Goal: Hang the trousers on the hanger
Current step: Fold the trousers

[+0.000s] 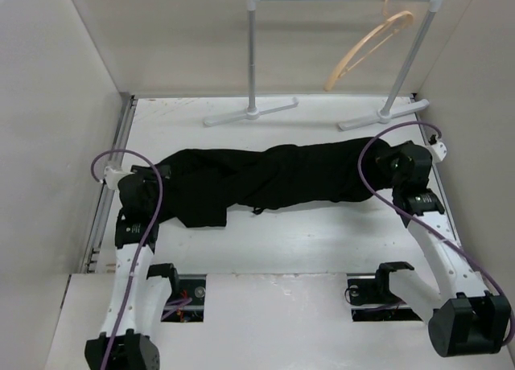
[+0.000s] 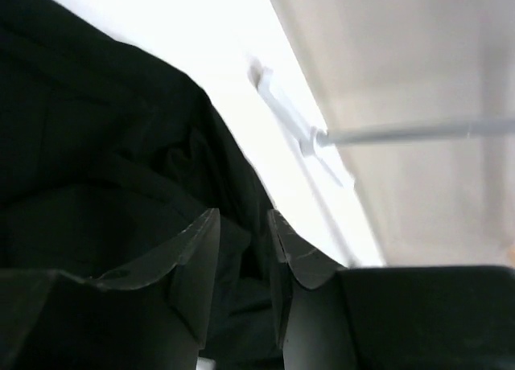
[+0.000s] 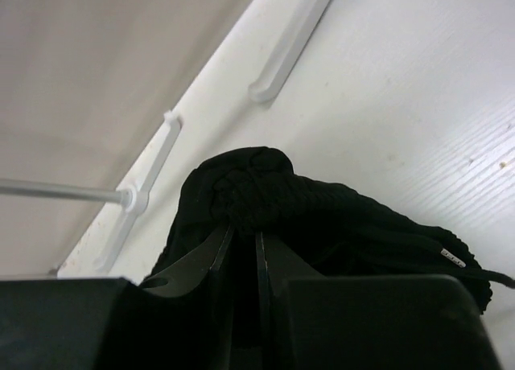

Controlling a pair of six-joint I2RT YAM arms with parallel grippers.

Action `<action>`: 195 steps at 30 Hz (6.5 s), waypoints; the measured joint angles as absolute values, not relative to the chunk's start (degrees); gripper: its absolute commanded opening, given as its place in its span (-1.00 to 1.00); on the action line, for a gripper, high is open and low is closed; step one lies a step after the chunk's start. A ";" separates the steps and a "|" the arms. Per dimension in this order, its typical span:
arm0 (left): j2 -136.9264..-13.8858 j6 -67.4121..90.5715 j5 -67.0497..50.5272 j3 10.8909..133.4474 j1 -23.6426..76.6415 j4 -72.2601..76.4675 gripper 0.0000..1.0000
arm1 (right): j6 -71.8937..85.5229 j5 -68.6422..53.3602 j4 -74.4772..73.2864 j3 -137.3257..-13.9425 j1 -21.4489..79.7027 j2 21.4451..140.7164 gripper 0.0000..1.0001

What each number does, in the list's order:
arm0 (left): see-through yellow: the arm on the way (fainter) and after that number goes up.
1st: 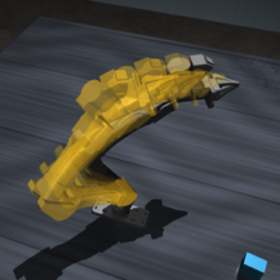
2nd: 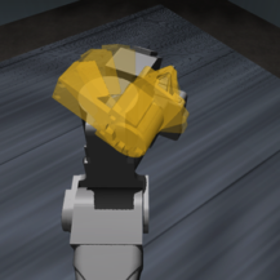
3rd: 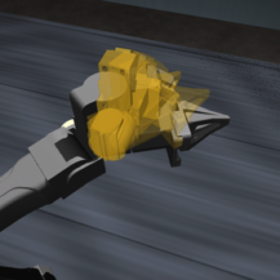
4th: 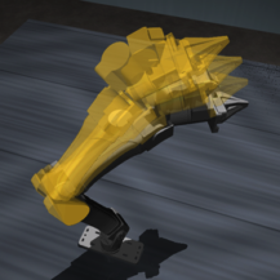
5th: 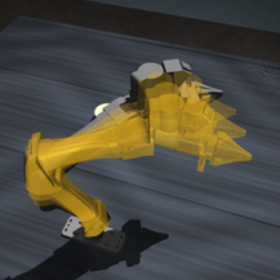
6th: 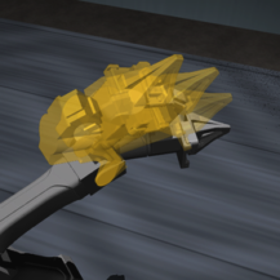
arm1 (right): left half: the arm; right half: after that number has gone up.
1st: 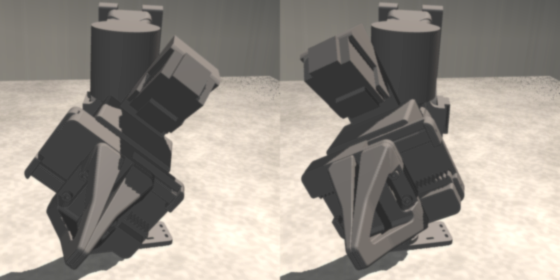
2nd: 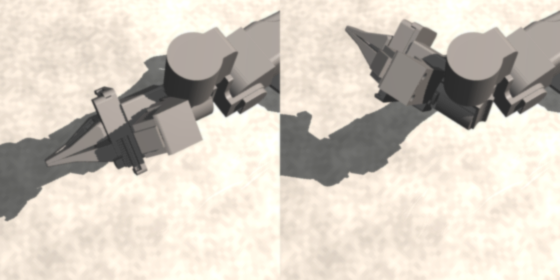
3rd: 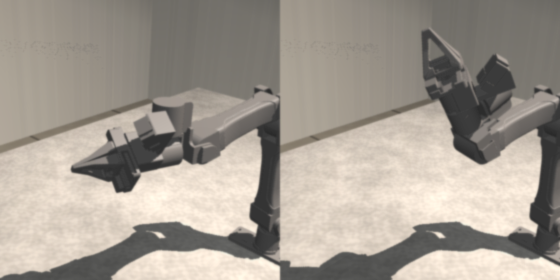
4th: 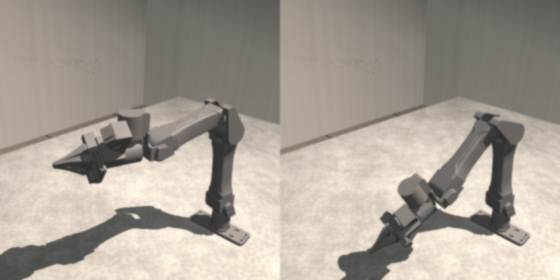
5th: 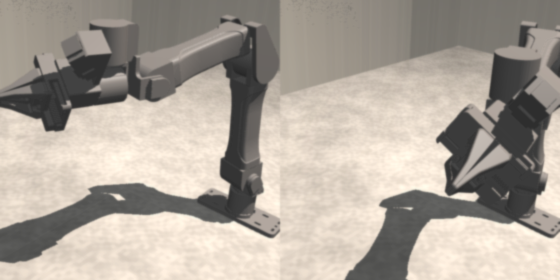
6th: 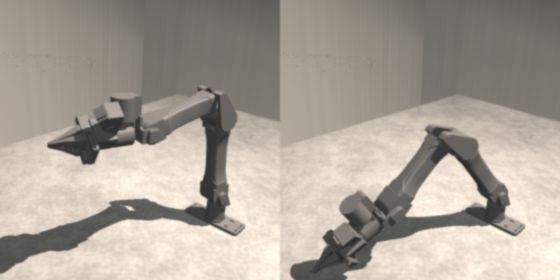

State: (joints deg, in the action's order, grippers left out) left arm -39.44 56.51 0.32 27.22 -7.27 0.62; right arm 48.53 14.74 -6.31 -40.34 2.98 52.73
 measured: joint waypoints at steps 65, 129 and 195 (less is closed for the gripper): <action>-42.89 47.18 38.33 51.92 1.30 -27.03 0.21 | 52.97 15.53 -18.33 -24.34 -5.04 26.37 -0.71; -90.91 44.66 26.26 89.06 -13.34 -12.49 -0.97 | 44.88 9.63 -13.30 -24.62 -4.01 27.07 0.88; -43.51 55.81 20.49 20.60 -3.18 -10.87 0.38 | 46.44 28.80 -12.10 -21.63 17.93 35.38 0.40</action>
State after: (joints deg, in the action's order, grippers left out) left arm -43.51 55.81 20.49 20.60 -3.18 -10.87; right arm 46.44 28.80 -12.10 -21.63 17.93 35.38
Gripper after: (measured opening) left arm 0.670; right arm 0.657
